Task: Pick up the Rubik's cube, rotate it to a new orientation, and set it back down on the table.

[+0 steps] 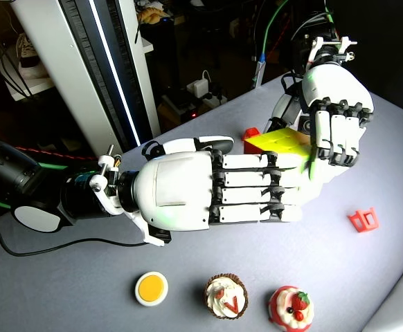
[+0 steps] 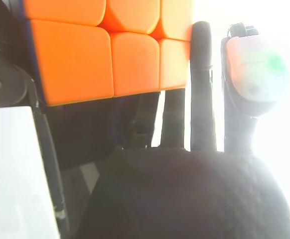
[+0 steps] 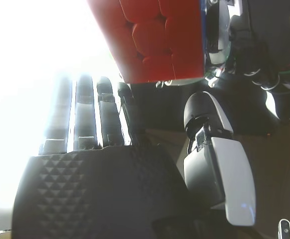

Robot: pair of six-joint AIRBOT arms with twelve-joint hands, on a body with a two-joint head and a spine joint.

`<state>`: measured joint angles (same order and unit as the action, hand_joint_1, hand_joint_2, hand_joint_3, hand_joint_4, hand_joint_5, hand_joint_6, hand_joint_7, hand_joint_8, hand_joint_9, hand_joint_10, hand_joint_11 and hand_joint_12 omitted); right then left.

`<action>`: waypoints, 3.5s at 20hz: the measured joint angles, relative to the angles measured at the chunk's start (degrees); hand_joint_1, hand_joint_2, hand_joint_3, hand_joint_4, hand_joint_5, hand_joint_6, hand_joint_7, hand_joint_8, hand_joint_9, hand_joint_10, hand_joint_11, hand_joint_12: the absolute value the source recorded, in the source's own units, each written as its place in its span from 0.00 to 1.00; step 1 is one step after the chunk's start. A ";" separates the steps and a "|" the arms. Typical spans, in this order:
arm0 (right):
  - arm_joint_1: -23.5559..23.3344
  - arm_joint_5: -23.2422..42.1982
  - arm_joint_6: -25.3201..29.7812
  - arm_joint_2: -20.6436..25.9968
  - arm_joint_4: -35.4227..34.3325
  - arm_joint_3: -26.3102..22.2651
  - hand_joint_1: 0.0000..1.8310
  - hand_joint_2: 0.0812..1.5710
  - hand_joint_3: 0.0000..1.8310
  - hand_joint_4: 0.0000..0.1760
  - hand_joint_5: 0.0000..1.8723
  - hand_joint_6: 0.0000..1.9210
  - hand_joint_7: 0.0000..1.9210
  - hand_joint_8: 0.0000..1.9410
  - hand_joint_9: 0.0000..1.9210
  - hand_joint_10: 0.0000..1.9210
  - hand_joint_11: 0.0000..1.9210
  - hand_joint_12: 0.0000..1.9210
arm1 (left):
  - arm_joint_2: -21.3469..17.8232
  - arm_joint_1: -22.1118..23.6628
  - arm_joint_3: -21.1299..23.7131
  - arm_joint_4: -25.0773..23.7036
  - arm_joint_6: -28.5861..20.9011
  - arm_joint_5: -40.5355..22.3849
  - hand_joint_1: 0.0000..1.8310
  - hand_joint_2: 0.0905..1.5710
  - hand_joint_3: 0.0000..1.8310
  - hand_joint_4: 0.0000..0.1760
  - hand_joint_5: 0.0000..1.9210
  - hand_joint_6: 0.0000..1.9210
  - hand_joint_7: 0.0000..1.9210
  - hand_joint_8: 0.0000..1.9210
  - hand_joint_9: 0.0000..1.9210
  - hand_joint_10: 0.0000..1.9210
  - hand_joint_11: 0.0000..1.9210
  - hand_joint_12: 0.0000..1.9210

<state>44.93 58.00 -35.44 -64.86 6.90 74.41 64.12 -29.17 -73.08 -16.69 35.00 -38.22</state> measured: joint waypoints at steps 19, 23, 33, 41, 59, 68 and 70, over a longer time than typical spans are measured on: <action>-0.17 2.14 0.02 -0.07 1.01 -1.81 0.01 0.82 0.00 0.00 0.01 0.53 0.01 0.63 0.00 0.70 0.00 0.87 | 0.04 -0.42 0.22 -0.26 0.13 0.07 0.78 0.87 0.00 0.00 0.30 0.70 0.32 0.89 0.32 0.95 0.36 1.00; -0.17 3.37 -0.09 0.42 1.75 -2.84 0.05 0.80 0.00 0.00 0.04 0.54 0.05 0.64 0.00 0.77 0.00 0.91 | 0.04 -0.55 0.11 0.11 0.59 0.07 0.70 0.92 0.00 0.00 0.27 0.86 0.29 0.93 0.26 1.00 0.53 1.00; -0.15 5.92 -0.02 0.85 5.51 -5.62 0.07 0.80 0.00 0.00 0.02 0.55 0.00 0.66 0.00 0.72 0.00 0.83 | 0.04 -0.83 -0.48 1.95 1.09 0.63 0.84 0.80 0.00 0.00 0.63 1.00 0.72 1.00 0.76 1.00 0.79 1.00; 0.76 6.43 -0.02 0.87 5.66 -5.90 0.02 0.84 0.01 0.00 0.05 0.54 0.02 0.66 0.00 0.75 0.00 0.94 | 0.04 -0.96 -0.48 1.75 1.18 1.05 0.81 0.88 0.00 0.00 0.44 1.00 0.33 0.96 0.35 1.00 0.59 1.00; 2.62 3.37 -0.04 1.36 7.32 -6.03 0.01 0.83 0.00 0.00 0.03 0.48 0.02 0.64 0.00 0.73 0.00 0.88 | -0.07 -1.01 -0.50 2.80 1.20 0.07 0.72 0.86 0.00 0.00 0.54 1.00 0.38 0.92 0.68 1.00 0.74 1.00; 1.16 5.70 0.00 2.40 7.32 -6.60 0.00 0.83 0.00 0.00 0.01 0.10 0.00 0.60 0.00 0.65 0.00 0.78 | 0.07 -1.53 -0.61 2.78 0.92 0.13 0.83 0.79 0.00 0.00 0.58 1.00 0.70 1.00 0.76 1.00 0.81 1.00; 1.05 5.66 0.00 2.38 7.13 -6.60 0.00 0.83 0.00 0.00 0.00 0.01 0.00 0.58 0.00 0.63 0.00 0.76 | 0.07 -1.64 -0.61 2.82 0.92 0.22 0.81 0.80 0.00 0.00 0.55 1.00 0.66 1.00 0.72 1.00 0.77 1.00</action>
<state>45.98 63.66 -35.44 -62.48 14.02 67.81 64.18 -30.81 -73.69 -13.87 35.92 -38.00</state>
